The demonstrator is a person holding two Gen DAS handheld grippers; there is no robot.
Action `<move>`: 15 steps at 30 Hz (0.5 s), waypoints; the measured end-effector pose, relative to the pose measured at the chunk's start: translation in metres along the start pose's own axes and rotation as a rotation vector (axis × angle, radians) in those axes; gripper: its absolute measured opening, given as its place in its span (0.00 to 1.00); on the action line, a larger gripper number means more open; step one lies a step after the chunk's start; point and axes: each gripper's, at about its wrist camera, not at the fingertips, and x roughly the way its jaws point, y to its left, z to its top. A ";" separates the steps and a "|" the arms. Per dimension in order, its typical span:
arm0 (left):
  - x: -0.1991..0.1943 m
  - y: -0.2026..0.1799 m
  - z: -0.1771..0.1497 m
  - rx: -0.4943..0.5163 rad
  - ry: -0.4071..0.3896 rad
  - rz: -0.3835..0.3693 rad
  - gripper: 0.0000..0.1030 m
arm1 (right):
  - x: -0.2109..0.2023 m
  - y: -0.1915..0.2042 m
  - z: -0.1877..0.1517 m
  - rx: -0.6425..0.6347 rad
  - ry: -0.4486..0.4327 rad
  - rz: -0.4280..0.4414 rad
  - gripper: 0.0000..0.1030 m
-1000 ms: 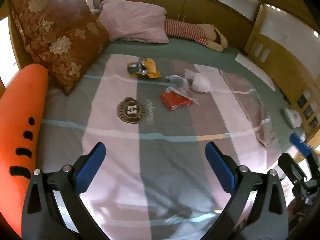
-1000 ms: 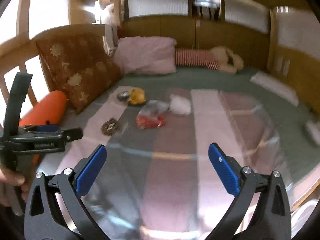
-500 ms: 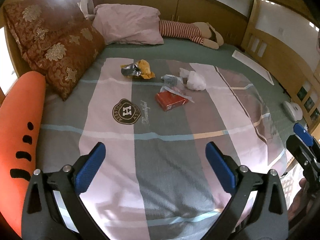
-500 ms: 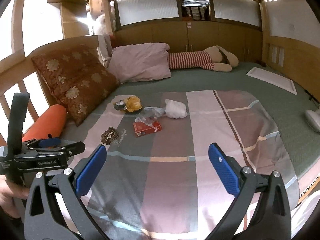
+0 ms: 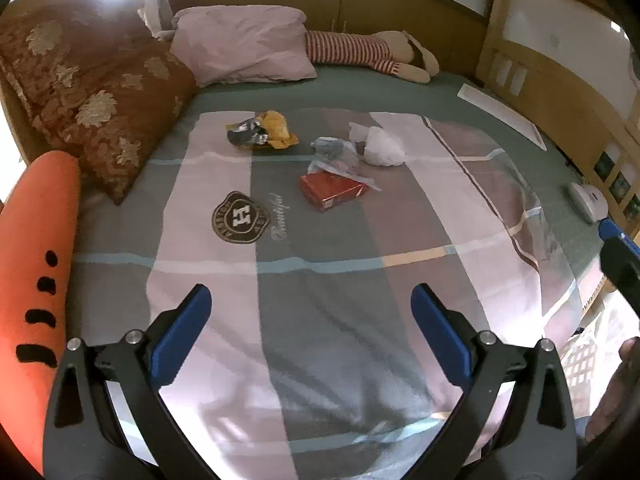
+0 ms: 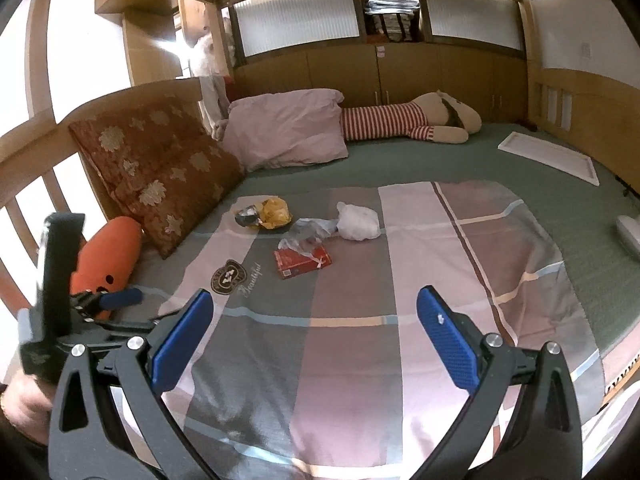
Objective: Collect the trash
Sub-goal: 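Move both tools back over the remaining trash on the bed, then grasp the clear plastic bag with the left tool while the right tool grasps the white tissue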
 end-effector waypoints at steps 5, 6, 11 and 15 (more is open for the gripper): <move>0.020 -0.026 0.022 0.138 -0.050 0.012 0.96 | -0.006 -0.017 0.005 0.075 -0.011 0.022 0.97; 0.026 -0.032 0.025 0.168 -0.058 0.022 0.96 | -0.007 -0.021 0.006 0.093 -0.012 0.026 0.97; 0.082 -0.051 0.051 0.281 -0.050 0.095 0.96 | -0.008 -0.035 0.007 0.143 -0.010 0.028 0.97; 0.129 -0.065 0.070 0.368 -0.042 0.143 0.96 | -0.006 -0.044 0.006 0.182 0.003 0.043 0.97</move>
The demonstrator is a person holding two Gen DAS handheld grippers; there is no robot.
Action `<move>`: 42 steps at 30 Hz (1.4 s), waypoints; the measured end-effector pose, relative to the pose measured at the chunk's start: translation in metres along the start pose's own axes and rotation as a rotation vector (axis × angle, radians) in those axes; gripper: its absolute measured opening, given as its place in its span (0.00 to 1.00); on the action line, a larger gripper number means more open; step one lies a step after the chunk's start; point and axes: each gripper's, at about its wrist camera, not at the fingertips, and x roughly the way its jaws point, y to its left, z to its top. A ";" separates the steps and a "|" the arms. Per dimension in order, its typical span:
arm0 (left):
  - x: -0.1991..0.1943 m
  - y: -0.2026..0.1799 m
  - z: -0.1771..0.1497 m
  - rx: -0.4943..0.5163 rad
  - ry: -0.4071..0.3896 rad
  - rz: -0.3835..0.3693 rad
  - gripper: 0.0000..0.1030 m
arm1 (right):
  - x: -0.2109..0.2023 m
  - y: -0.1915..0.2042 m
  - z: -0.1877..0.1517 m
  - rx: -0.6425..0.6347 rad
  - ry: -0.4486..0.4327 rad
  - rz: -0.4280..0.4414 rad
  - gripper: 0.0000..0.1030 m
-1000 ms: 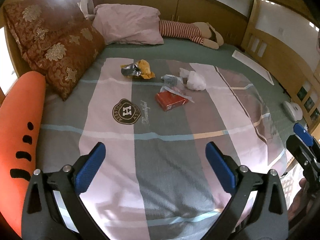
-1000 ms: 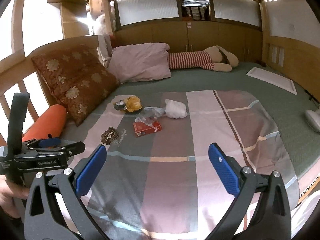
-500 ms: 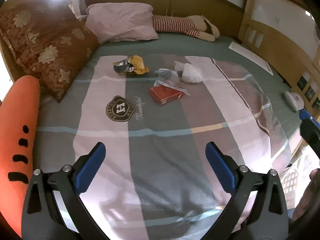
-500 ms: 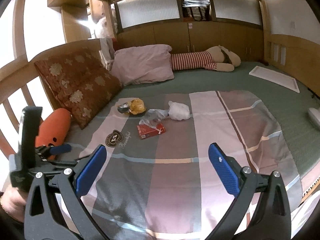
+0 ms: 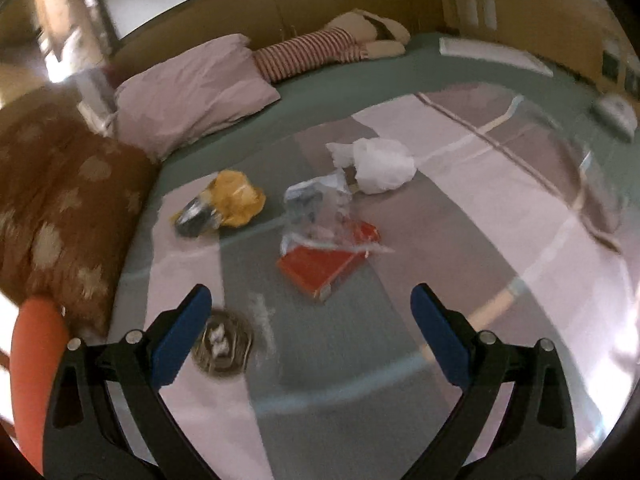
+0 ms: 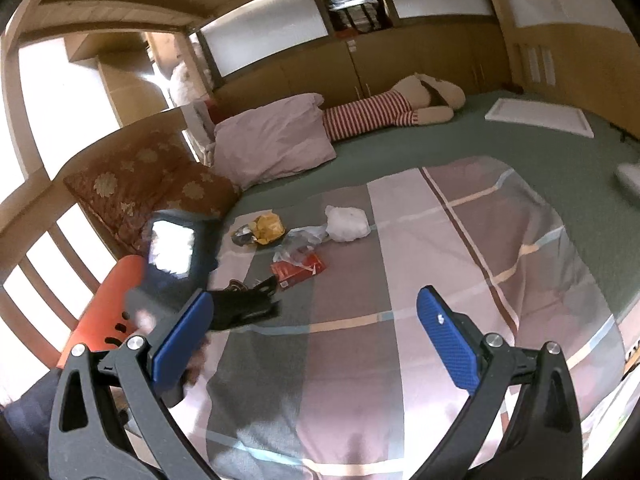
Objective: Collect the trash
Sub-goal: 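Grasp the clear plastic bag with the left tool while the right tool grasps the white tissue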
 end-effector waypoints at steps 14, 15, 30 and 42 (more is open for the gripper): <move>0.139 0.031 0.066 -0.337 0.298 -0.217 0.39 | 0.027 0.001 0.005 -0.036 0.060 -0.018 0.97; 0.132 0.036 0.065 -0.361 0.288 -0.236 0.28 | 0.030 0.001 0.005 -0.041 0.064 -0.022 0.97; -0.149 0.102 -0.047 -0.559 -0.120 -0.235 0.23 | 0.296 -0.015 0.076 -0.010 0.296 -0.169 0.97; -0.138 0.123 -0.063 -0.540 -0.050 -0.211 0.22 | 0.325 -0.005 0.073 -0.021 0.342 -0.126 0.20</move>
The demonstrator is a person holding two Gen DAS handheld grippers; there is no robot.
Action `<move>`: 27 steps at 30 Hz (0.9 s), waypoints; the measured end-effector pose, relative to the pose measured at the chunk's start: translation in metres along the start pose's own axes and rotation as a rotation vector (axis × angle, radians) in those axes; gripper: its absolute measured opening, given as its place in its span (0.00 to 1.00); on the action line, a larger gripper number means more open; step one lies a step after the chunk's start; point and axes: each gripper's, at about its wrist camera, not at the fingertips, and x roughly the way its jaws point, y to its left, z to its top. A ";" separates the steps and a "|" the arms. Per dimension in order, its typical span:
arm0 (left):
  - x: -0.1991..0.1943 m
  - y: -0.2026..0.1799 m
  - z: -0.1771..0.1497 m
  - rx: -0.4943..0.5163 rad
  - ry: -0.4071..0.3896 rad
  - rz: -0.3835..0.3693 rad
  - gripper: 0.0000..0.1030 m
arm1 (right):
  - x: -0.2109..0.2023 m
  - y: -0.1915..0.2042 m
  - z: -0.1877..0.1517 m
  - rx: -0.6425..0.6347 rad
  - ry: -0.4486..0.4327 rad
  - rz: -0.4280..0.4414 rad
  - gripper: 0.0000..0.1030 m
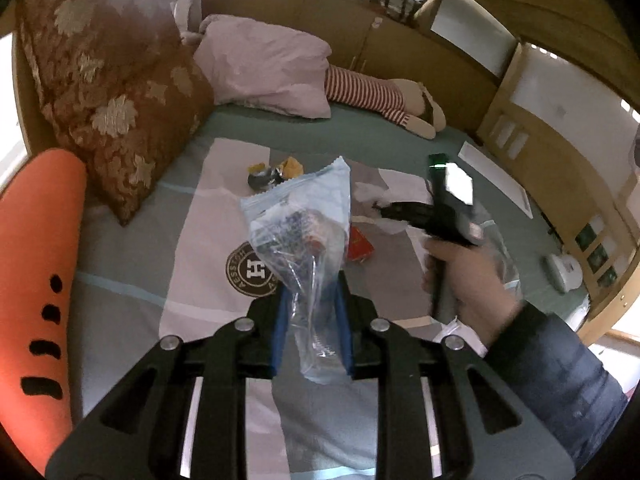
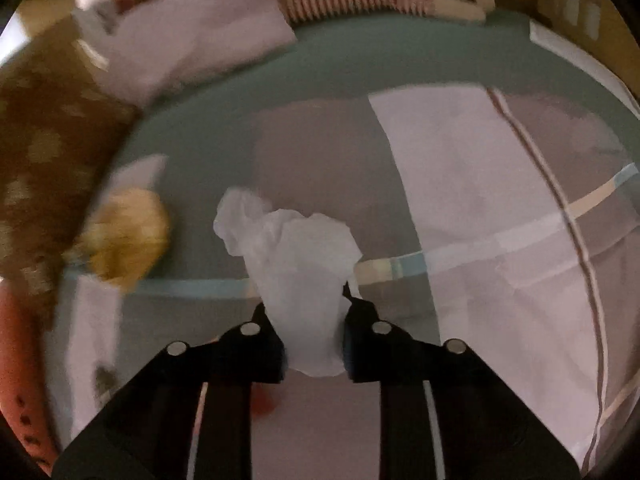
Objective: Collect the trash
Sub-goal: 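Grasp the clear plastic bag with the left tool while the right tool grasps the white tissue, then carry the bag and tissue to the wastebasket and open both tools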
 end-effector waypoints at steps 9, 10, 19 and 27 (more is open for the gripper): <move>0.007 -0.021 -0.008 0.047 0.024 -0.009 0.22 | -0.217 -0.003 -0.107 -0.143 -0.228 0.114 0.20; 0.007 -0.027 -0.010 0.060 0.027 -0.014 0.22 | -0.231 -0.005 -0.121 -0.136 -0.235 0.113 0.20; 0.006 -0.069 -0.031 0.155 0.032 -0.023 0.22 | -0.260 -0.013 -0.175 -0.101 -0.255 0.080 0.20; 0.007 -0.065 -0.036 0.166 0.035 0.007 0.23 | -0.252 -0.008 -0.174 -0.137 -0.253 0.069 0.20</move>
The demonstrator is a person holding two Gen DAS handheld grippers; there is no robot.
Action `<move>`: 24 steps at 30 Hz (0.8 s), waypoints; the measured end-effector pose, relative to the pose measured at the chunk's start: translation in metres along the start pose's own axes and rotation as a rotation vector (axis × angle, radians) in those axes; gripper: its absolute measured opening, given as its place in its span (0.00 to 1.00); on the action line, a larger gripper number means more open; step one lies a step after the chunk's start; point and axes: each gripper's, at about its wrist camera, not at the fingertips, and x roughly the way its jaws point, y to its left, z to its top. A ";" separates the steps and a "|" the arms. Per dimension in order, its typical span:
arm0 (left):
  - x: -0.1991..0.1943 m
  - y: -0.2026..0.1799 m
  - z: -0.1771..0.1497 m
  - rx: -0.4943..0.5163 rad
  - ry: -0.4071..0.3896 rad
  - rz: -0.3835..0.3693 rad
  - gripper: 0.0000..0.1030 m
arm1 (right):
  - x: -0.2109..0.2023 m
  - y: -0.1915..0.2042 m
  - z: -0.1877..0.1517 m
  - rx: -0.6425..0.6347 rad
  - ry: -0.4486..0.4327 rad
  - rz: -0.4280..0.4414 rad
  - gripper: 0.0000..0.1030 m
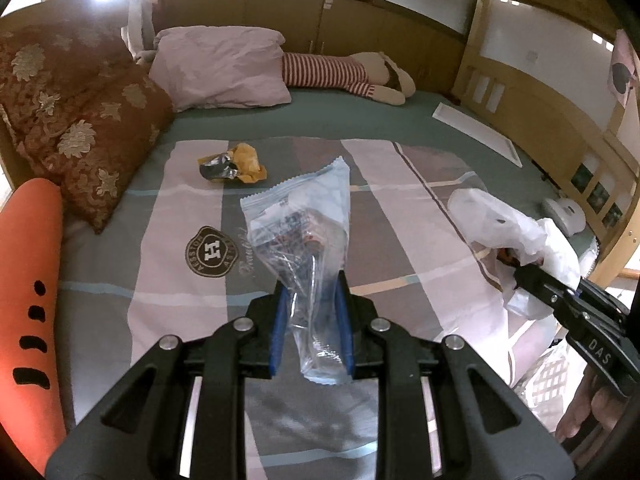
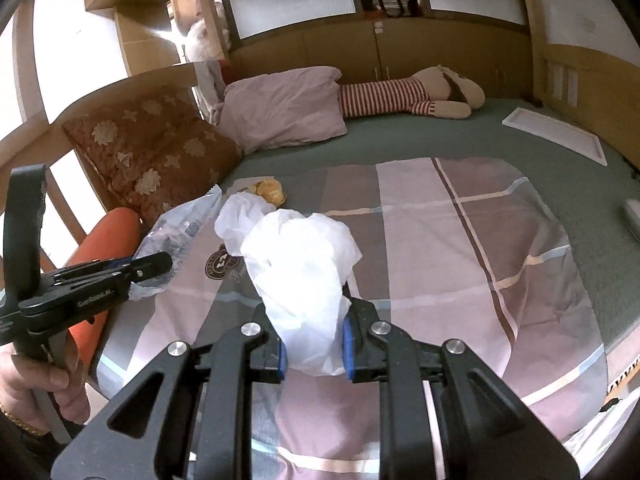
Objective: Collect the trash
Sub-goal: 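Carry the bag and tissue to the wastebasket and open both tools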
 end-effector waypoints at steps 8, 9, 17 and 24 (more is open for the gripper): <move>-0.002 0.003 0.001 -0.007 -0.003 -0.008 0.23 | 0.003 0.003 -0.002 -0.008 0.007 -0.011 0.20; -0.002 0.002 0.001 -0.005 -0.002 -0.010 0.23 | 0.001 0.002 -0.002 -0.007 0.004 -0.017 0.20; 0.008 -0.012 -0.002 0.022 0.019 -0.054 0.23 | -0.089 -0.035 -0.015 0.048 -0.134 -0.107 0.20; -0.002 -0.079 -0.023 0.175 0.050 -0.221 0.23 | -0.202 -0.133 -0.091 0.203 -0.128 -0.374 0.24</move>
